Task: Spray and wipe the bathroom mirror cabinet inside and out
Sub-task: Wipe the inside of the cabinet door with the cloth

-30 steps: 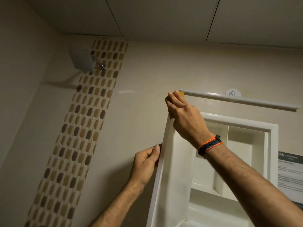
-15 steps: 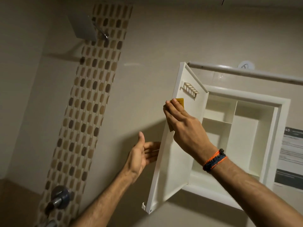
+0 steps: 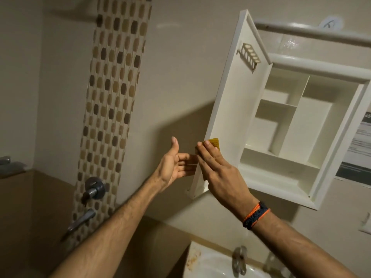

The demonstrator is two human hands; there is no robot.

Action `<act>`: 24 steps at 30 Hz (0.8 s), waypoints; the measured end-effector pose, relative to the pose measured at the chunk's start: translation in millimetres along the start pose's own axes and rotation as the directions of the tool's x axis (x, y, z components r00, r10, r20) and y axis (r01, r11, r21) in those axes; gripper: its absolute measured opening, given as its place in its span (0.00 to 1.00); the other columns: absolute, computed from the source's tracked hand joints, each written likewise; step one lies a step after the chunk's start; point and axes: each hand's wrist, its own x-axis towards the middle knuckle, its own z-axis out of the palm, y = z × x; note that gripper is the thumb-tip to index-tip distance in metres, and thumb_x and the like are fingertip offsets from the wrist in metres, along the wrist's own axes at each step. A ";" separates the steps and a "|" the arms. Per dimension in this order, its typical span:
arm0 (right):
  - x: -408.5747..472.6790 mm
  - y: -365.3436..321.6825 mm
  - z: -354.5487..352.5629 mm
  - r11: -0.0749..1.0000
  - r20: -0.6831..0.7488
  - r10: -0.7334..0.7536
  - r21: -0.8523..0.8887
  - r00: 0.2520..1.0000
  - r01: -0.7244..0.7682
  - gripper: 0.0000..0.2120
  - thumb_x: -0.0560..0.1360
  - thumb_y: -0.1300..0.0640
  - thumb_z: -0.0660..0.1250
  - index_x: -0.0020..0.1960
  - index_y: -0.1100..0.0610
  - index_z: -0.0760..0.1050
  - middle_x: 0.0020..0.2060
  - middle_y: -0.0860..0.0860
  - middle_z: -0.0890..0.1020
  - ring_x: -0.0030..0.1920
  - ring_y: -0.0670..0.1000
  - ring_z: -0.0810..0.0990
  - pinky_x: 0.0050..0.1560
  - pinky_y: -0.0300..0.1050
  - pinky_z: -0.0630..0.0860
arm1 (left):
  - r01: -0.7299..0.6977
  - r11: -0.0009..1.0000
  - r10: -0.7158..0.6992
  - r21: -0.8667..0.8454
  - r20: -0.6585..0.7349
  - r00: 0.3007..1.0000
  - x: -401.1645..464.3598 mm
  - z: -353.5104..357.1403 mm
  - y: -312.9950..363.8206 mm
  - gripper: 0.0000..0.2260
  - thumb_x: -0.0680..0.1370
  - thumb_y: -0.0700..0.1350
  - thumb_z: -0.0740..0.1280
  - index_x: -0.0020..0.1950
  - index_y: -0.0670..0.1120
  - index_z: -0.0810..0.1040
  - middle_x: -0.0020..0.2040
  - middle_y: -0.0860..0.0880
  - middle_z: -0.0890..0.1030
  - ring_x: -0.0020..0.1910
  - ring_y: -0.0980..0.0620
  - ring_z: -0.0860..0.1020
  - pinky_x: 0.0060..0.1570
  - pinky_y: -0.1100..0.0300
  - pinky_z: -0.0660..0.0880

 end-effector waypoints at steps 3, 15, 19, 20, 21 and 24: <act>-19.4 -18.3 9.8 1.000 0.023 -0.013 -0.009 1.000 0.014 0.24 0.76 0.63 0.50 0.69 0.65 0.71 0.71 0.61 0.69 0.73 0.62 0.66 0.68 0.55 0.71 | 0.025 1.000 -0.025 -0.002 0.002 1.000 -2.2 -4.6 -7.5 0.40 0.78 0.69 0.41 0.56 0.37 0.79 0.58 0.36 0.80 0.60 0.41 0.79 0.60 0.50 0.76; -66.2 -62.7 37.8 0.998 0.083 -0.049 -0.046 0.995 0.053 0.23 0.73 0.61 0.61 0.67 0.64 0.75 0.68 0.60 0.74 0.70 0.59 0.71 0.69 0.53 0.64 | -0.028 0.977 0.031 0.210 -0.012 0.999 0.7 -6.7 -24.4 0.27 0.79 0.62 0.58 0.58 0.39 0.78 0.54 0.43 0.82 0.54 0.48 0.81 0.53 0.59 0.78; -65.3 -65.6 32.1 0.998 0.086 -0.041 -0.049 0.995 0.045 0.24 0.74 0.61 0.53 0.64 0.64 0.77 0.66 0.60 0.76 0.68 0.60 0.74 0.68 0.52 0.68 | -0.106 0.945 0.108 0.309 0.010 0.994 -2.6 -1.4 -27.8 0.16 0.79 0.51 0.67 0.52 0.38 0.83 0.43 0.43 0.82 0.37 0.50 0.77 0.46 0.58 0.75; -65.1 -66.3 30.3 0.997 0.089 -0.045 -0.060 0.995 0.050 0.24 0.74 0.61 0.52 0.64 0.63 0.77 0.66 0.60 0.77 0.68 0.59 0.74 0.68 0.51 0.68 | -0.122 0.931 0.132 0.343 -0.005 0.991 -3.4 0.6 -28.2 0.15 0.78 0.49 0.68 0.51 0.37 0.83 0.40 0.42 0.80 0.36 0.48 0.72 0.46 0.55 0.72; -64.7 -66.6 28.8 0.996 0.094 -0.048 -0.070 0.994 0.055 0.24 0.74 0.61 0.52 0.64 0.63 0.78 0.65 0.60 0.77 0.67 0.59 0.75 0.67 0.51 0.66 | -0.136 0.920 0.154 0.367 -0.020 0.988 -4.1 2.2 -28.5 0.14 0.78 0.48 0.68 0.50 0.36 0.83 0.40 0.41 0.78 0.37 0.47 0.70 0.46 0.53 0.71; -69.3 -67.2 25.1 0.997 0.107 -0.054 -0.057 0.993 0.060 0.24 0.74 0.61 0.52 0.62 0.62 0.79 0.63 0.59 0.79 0.65 0.58 0.77 0.66 0.49 0.65 | -0.154 0.919 0.182 0.362 -0.044 0.982 -5.6 7.7 -27.8 0.09 0.79 0.43 0.67 0.48 0.37 0.82 0.43 0.39 0.79 0.43 0.46 0.74 0.48 0.53 0.77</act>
